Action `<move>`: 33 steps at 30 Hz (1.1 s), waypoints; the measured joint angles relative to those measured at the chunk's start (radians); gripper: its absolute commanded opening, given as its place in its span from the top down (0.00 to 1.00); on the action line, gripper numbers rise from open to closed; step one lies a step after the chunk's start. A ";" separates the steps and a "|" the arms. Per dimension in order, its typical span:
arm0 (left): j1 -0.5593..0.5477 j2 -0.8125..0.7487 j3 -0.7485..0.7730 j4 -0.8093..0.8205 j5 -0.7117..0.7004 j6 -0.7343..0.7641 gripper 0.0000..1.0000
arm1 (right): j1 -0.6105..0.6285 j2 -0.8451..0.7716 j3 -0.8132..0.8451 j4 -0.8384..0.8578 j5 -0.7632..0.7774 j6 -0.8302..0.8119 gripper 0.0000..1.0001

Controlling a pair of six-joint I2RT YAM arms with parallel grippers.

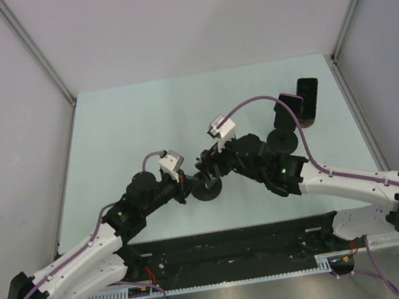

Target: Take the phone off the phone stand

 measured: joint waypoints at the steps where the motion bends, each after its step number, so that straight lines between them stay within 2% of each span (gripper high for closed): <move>1: 0.002 -0.006 0.000 0.003 -0.010 0.000 1.00 | -0.003 0.000 0.000 -0.001 -0.005 -0.003 1.00; 2: 0.002 -0.012 0.000 0.006 -0.015 0.000 0.96 | -0.006 0.000 0.000 -0.002 -0.010 -0.005 1.00; 3: 0.002 -0.018 0.000 0.009 -0.017 0.000 0.71 | -0.006 0.000 0.000 -0.001 -0.013 -0.009 1.00; 6: 0.002 -0.023 0.000 0.010 -0.023 0.006 0.37 | -0.008 0.000 0.000 -0.001 -0.019 -0.014 1.00; 9: 0.018 -0.023 0.000 0.003 -0.038 0.008 0.22 | -0.008 -0.005 0.000 -0.006 -0.024 -0.020 1.00; 12: 0.020 -0.023 0.000 0.003 -0.029 0.008 0.13 | -0.008 -0.010 0.000 -0.010 -0.024 -0.035 1.00; 15: 0.017 -0.024 0.000 0.003 0.028 0.000 0.07 | -0.008 -0.011 0.000 -0.007 -0.016 -0.034 1.00; 21: 0.006 -0.026 0.000 0.011 0.145 -0.019 0.06 | -0.005 -0.011 0.000 -0.009 -0.008 -0.027 1.00; 32: 0.006 0.045 0.007 0.081 0.102 -0.085 0.23 | 0.014 -0.009 0.000 -0.009 0.025 -0.025 1.00; 33: 0.006 0.053 0.009 0.089 0.098 -0.090 0.27 | 0.017 -0.009 0.000 -0.009 0.029 -0.025 1.00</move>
